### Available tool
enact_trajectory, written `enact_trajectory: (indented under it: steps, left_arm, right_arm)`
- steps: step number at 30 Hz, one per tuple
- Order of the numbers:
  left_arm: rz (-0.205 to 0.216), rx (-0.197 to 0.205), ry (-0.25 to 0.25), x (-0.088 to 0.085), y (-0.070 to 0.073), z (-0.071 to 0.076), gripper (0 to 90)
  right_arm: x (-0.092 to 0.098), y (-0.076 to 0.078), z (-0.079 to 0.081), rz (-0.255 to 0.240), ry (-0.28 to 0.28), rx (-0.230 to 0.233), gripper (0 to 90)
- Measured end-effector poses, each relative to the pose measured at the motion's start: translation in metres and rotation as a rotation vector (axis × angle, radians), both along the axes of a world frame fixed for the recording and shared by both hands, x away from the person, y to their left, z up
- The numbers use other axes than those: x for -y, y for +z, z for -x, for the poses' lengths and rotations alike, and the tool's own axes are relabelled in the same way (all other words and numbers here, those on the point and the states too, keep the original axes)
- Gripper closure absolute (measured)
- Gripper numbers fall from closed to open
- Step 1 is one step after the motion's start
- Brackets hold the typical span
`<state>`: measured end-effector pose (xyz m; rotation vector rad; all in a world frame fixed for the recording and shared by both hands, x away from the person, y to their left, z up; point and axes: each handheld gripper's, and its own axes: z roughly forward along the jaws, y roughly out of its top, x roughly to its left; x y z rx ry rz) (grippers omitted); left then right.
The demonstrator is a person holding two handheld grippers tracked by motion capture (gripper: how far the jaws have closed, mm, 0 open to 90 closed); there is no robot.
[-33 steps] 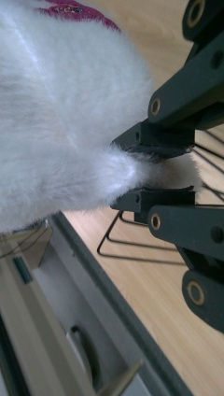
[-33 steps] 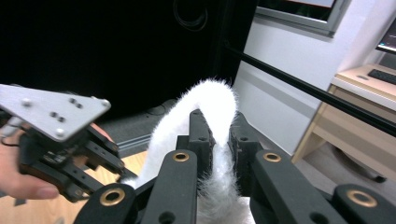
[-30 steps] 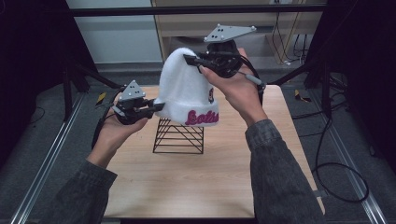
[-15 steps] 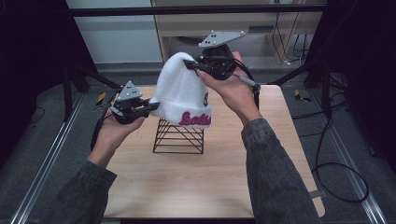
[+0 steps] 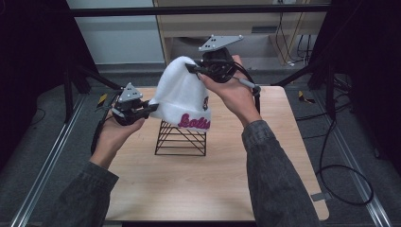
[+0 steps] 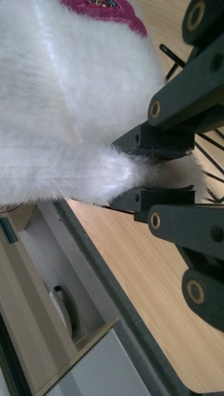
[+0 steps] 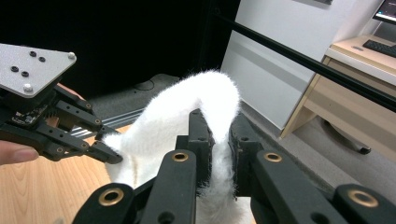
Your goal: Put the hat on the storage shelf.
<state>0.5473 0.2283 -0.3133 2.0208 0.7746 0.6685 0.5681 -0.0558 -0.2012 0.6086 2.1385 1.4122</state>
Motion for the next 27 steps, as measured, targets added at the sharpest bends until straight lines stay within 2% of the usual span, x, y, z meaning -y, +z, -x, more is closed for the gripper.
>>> enact_trajectory:
  steps: [8,12,15,19,27]
  left_arm:
    - [0.006,-0.019,0.016,-0.004,-0.011,-0.006,76.5]
    - [-0.014,-0.017,0.02,-0.004,-0.014,-0.006,76.5]
    - [-0.005,-0.023,0.024,-0.006,-0.019,-0.006,76.4]
    - [-0.013,-0.032,0.028,-0.008,-0.028,-0.006,76.4]
    - [-0.006,-0.045,0.013,-0.013,-0.04,0.001,76.4]
  right_arm:
    - [-0.006,-0.009,-0.009,0.014,0.004,-0.014,82.5]
    - [-0.009,-0.013,-0.011,0.017,0.006,-0.021,82.4]
    - [-0.011,-0.016,-0.012,0.02,0.006,-0.026,82.4]
    - [-0.013,-0.023,-0.012,0.027,0.012,-0.033,82.4]
    - [-0.016,-0.033,-0.01,0.021,0.028,-0.045,82.3]
